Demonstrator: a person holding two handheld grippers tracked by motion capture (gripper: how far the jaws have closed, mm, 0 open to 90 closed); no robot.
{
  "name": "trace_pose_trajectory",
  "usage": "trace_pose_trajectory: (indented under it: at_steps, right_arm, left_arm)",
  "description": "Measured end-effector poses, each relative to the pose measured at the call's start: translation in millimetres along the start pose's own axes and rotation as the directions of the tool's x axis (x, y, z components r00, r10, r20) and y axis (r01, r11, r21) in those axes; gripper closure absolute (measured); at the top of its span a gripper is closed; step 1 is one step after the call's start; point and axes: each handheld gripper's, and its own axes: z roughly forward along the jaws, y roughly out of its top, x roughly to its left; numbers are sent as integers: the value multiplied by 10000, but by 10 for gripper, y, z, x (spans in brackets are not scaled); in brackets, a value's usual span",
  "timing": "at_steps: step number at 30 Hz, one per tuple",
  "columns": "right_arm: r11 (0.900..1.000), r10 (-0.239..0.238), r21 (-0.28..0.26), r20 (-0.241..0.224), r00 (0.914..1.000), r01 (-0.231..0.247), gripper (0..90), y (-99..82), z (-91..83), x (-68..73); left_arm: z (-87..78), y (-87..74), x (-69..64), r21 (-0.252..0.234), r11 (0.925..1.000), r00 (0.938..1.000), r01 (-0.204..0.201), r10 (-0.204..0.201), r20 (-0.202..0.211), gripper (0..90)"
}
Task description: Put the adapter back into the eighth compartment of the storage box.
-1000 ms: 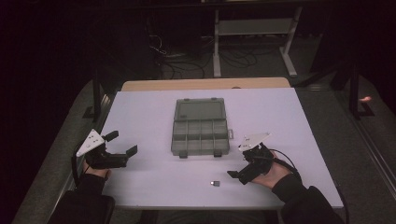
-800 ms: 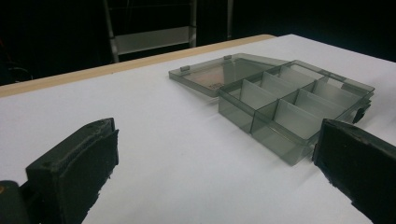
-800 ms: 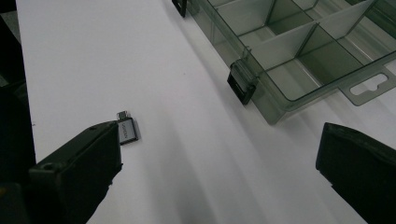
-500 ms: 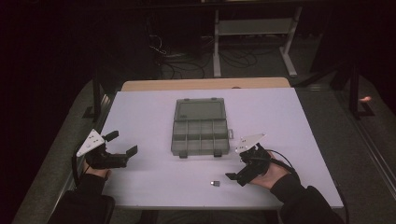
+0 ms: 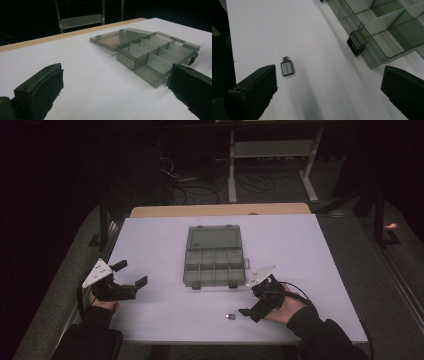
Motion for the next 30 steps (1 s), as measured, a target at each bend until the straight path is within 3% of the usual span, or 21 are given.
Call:
trace_pose_trajectory:
  at_steps: [30]
  right_arm:
    - [9934, -729, 834, -654, 9952, 782, 0, 93, 228, 176]
  left_arm:
    - [5, -2, -1, 40, 10000, 10000, -3, 2, 31, 0]
